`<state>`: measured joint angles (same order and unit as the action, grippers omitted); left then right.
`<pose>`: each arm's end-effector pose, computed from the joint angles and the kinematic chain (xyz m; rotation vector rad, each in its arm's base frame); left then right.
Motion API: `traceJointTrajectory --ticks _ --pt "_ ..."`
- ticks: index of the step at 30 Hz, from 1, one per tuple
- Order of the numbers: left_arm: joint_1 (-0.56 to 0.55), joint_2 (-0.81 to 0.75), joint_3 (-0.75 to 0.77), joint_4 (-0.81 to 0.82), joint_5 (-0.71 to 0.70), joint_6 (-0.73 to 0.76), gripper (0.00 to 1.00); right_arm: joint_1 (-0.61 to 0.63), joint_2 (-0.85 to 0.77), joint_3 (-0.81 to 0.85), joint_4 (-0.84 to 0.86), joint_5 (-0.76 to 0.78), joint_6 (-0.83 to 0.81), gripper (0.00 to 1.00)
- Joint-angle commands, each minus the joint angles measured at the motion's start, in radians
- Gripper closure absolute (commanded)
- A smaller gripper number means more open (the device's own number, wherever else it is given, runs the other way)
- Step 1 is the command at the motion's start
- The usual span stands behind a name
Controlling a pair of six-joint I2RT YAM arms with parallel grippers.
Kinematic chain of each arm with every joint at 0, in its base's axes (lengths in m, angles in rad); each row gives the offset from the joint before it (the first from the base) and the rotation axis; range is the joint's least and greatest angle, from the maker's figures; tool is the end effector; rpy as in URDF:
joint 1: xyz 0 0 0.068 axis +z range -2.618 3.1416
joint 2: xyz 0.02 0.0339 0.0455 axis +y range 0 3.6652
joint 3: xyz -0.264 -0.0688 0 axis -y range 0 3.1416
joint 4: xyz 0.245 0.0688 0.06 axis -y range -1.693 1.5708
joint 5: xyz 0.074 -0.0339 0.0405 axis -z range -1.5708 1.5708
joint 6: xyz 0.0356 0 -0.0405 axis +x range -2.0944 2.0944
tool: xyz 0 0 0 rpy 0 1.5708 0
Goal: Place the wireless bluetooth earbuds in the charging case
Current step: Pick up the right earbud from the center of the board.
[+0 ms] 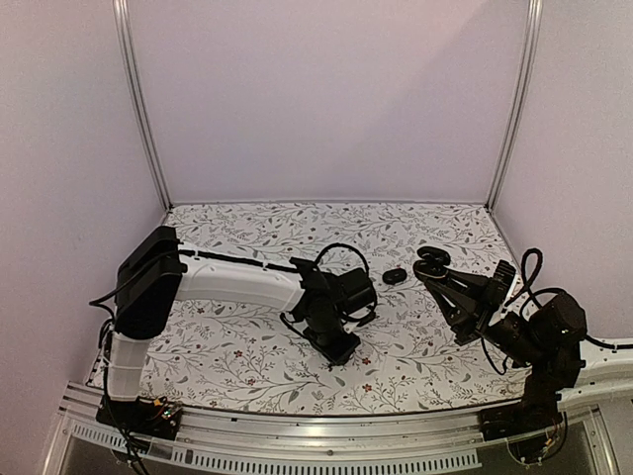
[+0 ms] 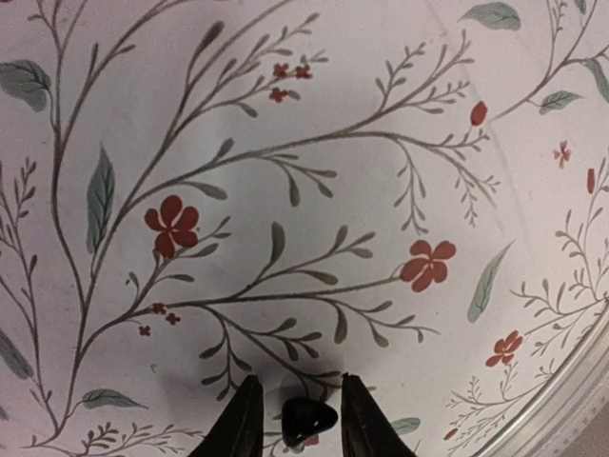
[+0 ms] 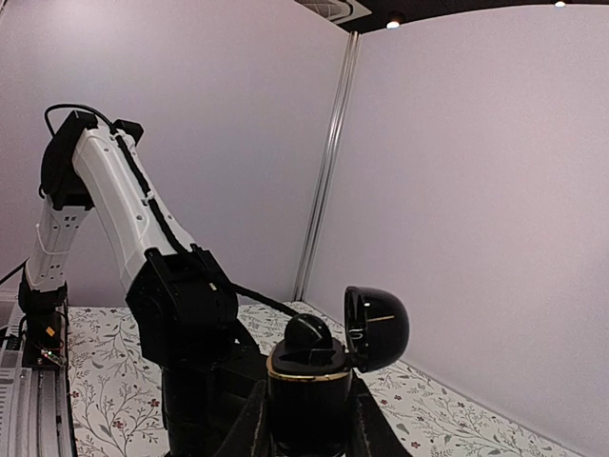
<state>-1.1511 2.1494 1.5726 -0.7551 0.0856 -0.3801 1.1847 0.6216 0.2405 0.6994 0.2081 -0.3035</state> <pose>0.1718 -0.3924 0.1449 1.1459 2.7825 -0.3432 0.0665 0.1440 0.2659 -0.7262 1.0598 0.6296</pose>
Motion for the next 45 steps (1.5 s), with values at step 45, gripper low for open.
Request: traceJointTrajectory --ticks 45 --pt "-0.059 0.186 0.243 -0.325 -0.104 0.127 0.75 0.007 -0.024 -0.006 -0.006 0.010 -0.002 1.00"
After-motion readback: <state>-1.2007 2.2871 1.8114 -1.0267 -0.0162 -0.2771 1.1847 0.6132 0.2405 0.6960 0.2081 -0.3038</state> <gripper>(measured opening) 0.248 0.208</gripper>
